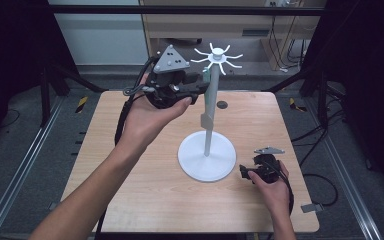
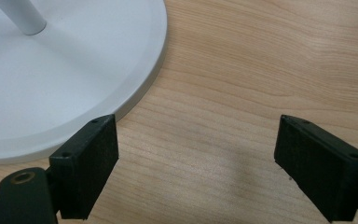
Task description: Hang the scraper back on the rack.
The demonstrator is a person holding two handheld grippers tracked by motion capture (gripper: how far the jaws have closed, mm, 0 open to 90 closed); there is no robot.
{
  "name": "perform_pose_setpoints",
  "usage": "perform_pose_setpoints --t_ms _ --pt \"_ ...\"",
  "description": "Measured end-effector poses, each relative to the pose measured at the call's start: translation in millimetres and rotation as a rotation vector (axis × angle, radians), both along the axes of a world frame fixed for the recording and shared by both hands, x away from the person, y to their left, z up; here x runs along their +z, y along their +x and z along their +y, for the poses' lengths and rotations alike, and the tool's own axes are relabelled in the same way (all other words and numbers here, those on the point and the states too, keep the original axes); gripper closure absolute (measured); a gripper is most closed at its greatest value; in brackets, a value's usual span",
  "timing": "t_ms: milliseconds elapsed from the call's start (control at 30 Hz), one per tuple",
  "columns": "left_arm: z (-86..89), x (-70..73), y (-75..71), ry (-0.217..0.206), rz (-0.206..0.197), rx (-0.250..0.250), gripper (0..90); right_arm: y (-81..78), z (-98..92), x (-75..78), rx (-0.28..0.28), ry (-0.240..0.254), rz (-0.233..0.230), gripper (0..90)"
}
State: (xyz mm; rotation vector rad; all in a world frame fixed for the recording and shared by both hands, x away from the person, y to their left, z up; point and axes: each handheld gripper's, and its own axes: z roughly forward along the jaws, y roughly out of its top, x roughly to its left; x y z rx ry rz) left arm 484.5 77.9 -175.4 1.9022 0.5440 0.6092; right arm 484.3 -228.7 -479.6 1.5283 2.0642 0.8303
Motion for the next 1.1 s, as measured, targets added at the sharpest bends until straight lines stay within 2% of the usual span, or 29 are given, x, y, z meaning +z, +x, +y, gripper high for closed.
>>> perform_pose_setpoints --t_ms 167,267,300,333,467,533,600,633,700,767,867,900,933,1000,1033,1100 --pt "9.4 -7.1 -7.3 0.001 -0.03 -0.003 42.3 0.0 0.9 -0.1 0.002 0.0 0.003 13.9" --pt "14.2 -12.7 -9.9 0.007 -0.03 -0.007 30.6 0.0 1.0 -0.2 0.001 -0.003 0.003 13.9" --pt "17.7 -16.7 -11.3 0.012 -0.024 -0.008 30.6 -0.3 1.1 -0.1 -0.001 0.001 0.006 13.9" --pt "23.7 -23.4 -13.5 0.006 -0.018 -0.006 25.1 -0.3 0.5 -0.2 -0.002 -0.001 0.005 13.9" --pt "38.1 -42.2 -17.1 -0.001 0.011 -0.008 17.2 -1.5 -0.1 1.3 -0.005 0.005 -0.009 13.9" --pt "41.9 -47.7 -17.9 -0.01 0.015 -0.004 15.9 -1.7 0.4 1.9 -0.003 0.003 -0.017 13.5" --pt "52.0 -63.4 -19.0 -0.012 0.011 0.014 14.2 -1.9 0.9 2.6 -0.002 0.001 -0.024 11.9" --pt "52.0 -63.4 -19.0 -0.012 0.011 0.014 13.6 -2.3 1.0 2.9 -0.005 0.0 -0.025 10.2" --pt "59.8 -79.1 -19.0 0.001 0.02 0.021 11.9 -3.1 -0.3 3.8 -0.021 -0.003 -0.031 7.2" --pt "61.9 -84.4 -19.1 0.005 0.022 0.022 10.7 -3.9 -2.2 4.5 -0.033 0.001 -0.043 7.0" --pt "67.7 -100.3 -19.6 0.035 0.029 0.023 9.0 -4.6 -3.4 4.7 -0.041 0.002 -0.038 6.8" --pt "71.4 -111.4 -19.8 0.043 0.037 0.023 8.6 -4.3 -3.9 4.2 -0.041 0.0 -0.042 6.7" --pt "71.4 -111.4 -19.8 0.043 0.037 0.023 8.2 -4.3 -4.1 3.9 -0.041 -0.005 -0.042 6.5" --pt "76.9 -128.2 -19.4 0.065 0.042 0.025 7.6 -4.0 -3.7 3.4 -0.043 -0.007 -0.042 6.4" --pt "76.9 -128.2 -19.4 0.065 0.042 0.025 7.1 -3.8 -3.5 3.1 -0.043 -0.007 -0.042 6.5" --pt "81.9 -139.7 -18.5 0.087 0.05 0.023 6.3 -3.8 -3.2 2.5 -0.042 -0.009 -0.039 6.5"
